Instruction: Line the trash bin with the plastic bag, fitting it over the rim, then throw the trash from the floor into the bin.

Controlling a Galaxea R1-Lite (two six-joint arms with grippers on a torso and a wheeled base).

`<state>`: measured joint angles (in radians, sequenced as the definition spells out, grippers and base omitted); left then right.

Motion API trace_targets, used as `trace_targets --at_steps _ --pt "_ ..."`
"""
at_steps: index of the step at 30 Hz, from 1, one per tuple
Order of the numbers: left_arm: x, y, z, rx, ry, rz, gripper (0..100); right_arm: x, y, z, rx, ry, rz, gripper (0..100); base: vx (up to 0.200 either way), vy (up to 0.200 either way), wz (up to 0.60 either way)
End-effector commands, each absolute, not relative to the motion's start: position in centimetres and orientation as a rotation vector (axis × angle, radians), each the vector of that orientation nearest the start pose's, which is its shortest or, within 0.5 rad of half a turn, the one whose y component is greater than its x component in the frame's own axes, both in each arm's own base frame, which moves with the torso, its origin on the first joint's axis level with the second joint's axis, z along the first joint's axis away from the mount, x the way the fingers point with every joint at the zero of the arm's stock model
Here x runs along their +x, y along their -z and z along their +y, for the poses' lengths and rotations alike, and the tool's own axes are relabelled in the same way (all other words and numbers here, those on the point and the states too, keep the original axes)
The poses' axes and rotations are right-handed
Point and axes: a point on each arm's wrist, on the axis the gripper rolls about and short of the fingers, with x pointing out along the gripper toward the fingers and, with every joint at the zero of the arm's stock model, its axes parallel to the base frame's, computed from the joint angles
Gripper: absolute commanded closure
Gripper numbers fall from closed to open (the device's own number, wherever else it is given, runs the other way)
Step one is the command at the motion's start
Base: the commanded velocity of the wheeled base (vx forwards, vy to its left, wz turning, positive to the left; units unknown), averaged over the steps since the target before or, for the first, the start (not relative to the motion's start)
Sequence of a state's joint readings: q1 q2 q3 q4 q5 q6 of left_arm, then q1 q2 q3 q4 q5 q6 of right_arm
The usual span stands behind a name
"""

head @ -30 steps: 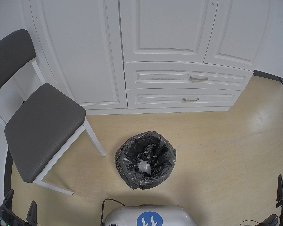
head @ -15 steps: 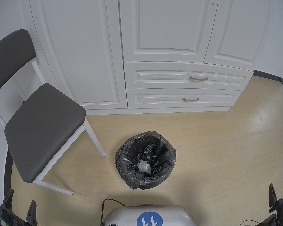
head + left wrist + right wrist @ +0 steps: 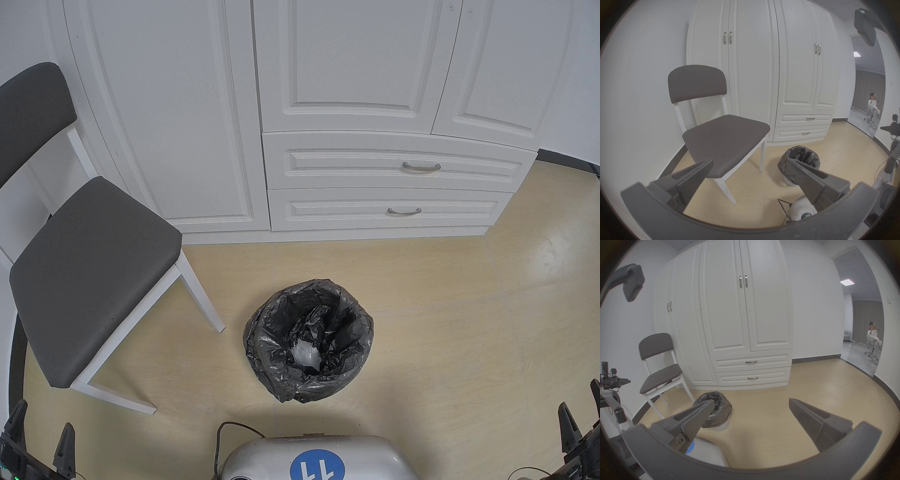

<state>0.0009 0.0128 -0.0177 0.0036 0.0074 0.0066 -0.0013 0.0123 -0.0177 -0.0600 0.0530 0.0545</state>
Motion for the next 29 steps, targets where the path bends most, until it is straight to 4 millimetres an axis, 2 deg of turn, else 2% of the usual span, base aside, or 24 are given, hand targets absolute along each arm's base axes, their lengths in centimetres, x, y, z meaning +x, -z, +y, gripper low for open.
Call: trace_targets --at_steps 1,5,29 --pt "-2.28 -7.5 0.01 0.006 -0.009 0.005 0 -2.29 -8.15 0.1 0.042 -0.044 -0.056 0 0.0 0.0 0.0" --pt "-2.28 -7.52 0.02 0.008 -0.008 0.003 0 -2.27 -7.79 0.09 -0.048 -0.032 -0.022 0 0.0 0.0 0.0" --pt "-2.28 -7.55 0.02 -0.011 -0.011 0.0 0 -2.27 -7.58 0.02 0.008 -0.005 -0.002 0 0.0 0.0 0.0"
